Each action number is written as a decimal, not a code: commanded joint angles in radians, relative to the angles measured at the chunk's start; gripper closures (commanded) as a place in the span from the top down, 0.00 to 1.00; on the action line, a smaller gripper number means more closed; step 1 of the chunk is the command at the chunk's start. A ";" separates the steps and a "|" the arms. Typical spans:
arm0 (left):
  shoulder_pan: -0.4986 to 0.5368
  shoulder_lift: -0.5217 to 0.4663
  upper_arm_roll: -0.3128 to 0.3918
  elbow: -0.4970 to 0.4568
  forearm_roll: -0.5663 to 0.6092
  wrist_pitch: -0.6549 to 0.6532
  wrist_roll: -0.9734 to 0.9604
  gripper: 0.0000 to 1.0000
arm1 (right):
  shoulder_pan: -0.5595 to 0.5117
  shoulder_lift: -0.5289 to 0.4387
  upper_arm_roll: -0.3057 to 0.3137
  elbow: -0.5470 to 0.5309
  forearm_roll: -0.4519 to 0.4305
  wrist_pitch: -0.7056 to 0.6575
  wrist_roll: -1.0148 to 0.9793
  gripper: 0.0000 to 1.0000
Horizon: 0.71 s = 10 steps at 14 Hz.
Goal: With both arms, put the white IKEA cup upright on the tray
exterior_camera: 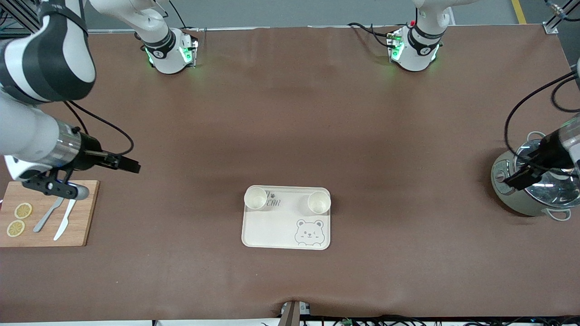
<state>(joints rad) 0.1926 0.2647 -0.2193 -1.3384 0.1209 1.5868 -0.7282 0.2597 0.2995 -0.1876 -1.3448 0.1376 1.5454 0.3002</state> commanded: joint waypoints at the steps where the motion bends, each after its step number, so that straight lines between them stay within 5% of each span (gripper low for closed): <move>1: 0.054 -0.073 -0.008 -0.024 0.006 -0.045 0.107 1.00 | -0.123 -0.051 0.014 -0.037 -0.033 -0.036 -0.180 1.00; 6: 0.068 -0.148 -0.005 -0.024 0.019 -0.088 0.341 1.00 | -0.220 -0.066 0.011 -0.007 -0.082 -0.047 -0.351 1.00; 10: 0.070 -0.171 -0.005 -0.024 0.017 -0.108 0.519 1.00 | -0.252 -0.226 0.013 -0.129 -0.047 0.007 -0.358 1.00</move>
<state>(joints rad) 0.2581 0.1218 -0.2205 -1.3405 0.1209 1.4904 -0.2790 0.0145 0.1917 -0.1923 -1.3633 0.0809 1.5164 -0.0473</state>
